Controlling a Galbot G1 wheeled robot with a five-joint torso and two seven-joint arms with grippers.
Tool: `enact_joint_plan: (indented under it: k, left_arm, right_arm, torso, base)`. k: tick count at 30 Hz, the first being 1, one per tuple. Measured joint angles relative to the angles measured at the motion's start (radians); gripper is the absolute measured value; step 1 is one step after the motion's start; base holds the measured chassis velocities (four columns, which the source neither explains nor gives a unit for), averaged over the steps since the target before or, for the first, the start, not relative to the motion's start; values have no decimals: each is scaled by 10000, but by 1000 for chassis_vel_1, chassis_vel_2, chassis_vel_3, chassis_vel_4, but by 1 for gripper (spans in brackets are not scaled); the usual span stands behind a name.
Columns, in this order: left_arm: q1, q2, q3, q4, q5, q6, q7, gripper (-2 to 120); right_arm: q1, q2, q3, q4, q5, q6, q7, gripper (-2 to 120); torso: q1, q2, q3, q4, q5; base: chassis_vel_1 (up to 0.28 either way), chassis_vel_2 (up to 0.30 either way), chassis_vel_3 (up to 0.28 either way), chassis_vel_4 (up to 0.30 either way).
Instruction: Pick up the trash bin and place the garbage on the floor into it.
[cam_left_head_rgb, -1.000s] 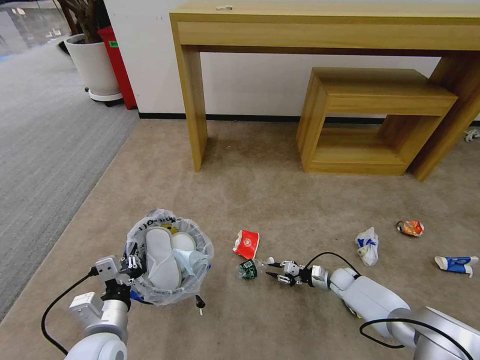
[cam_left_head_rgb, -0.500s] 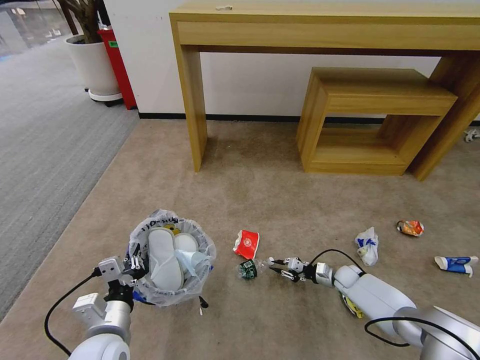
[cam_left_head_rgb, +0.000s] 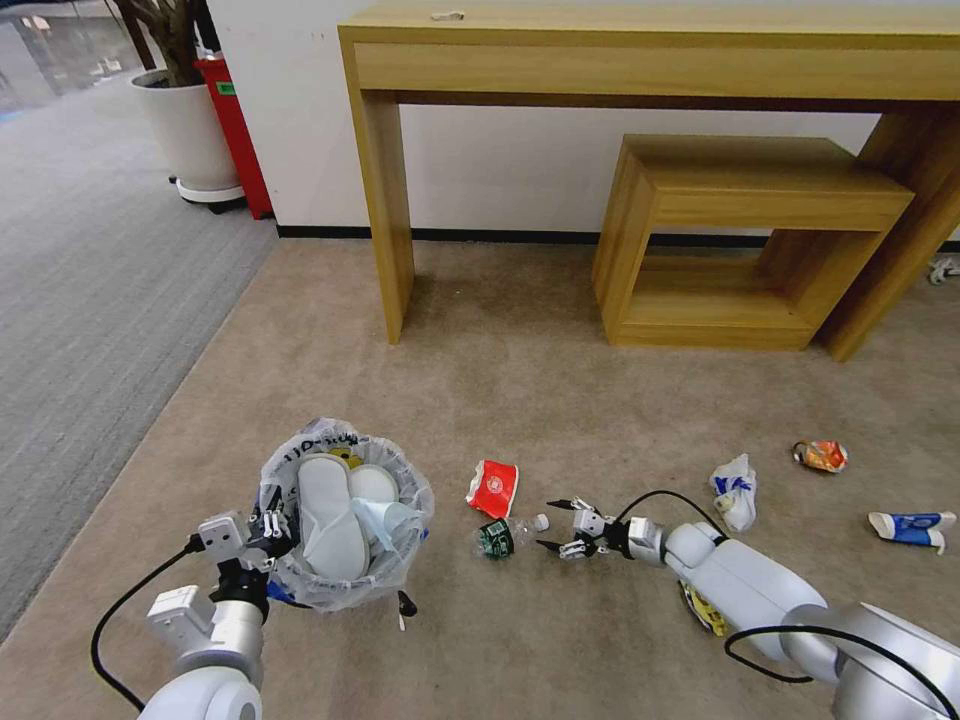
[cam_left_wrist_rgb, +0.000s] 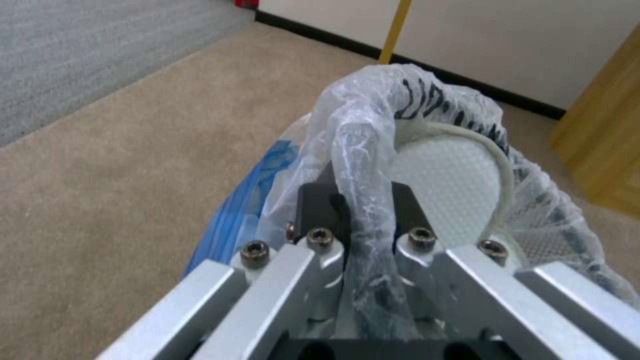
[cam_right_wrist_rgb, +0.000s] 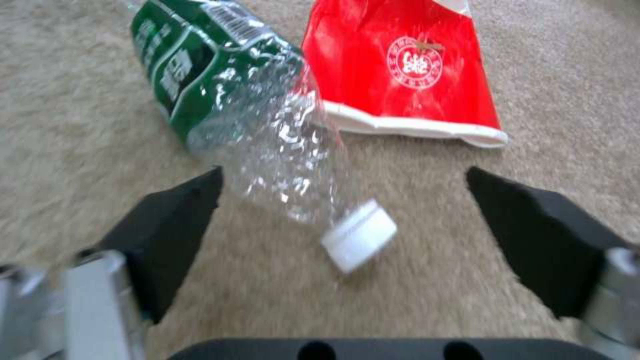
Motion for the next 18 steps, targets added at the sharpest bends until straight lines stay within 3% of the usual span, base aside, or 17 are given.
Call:
enact_joint_plan:
  k: [2,18]
  left_arm:
    - [4,5,-17,-35,-26,0,6,3]
    - [74,53,-111,-229,-122,0,7,3]
  right_arm:
    - [37,163,-73,-24,14,-120,174,100]
    - [145,994,-372,-311,20,-376,625,100]
  torso:
    - [0,0,0,0,-1]
    - [0,0,0,0,-1]
  base:
    - [0,0,0,0]
    - [0,0,0,0]
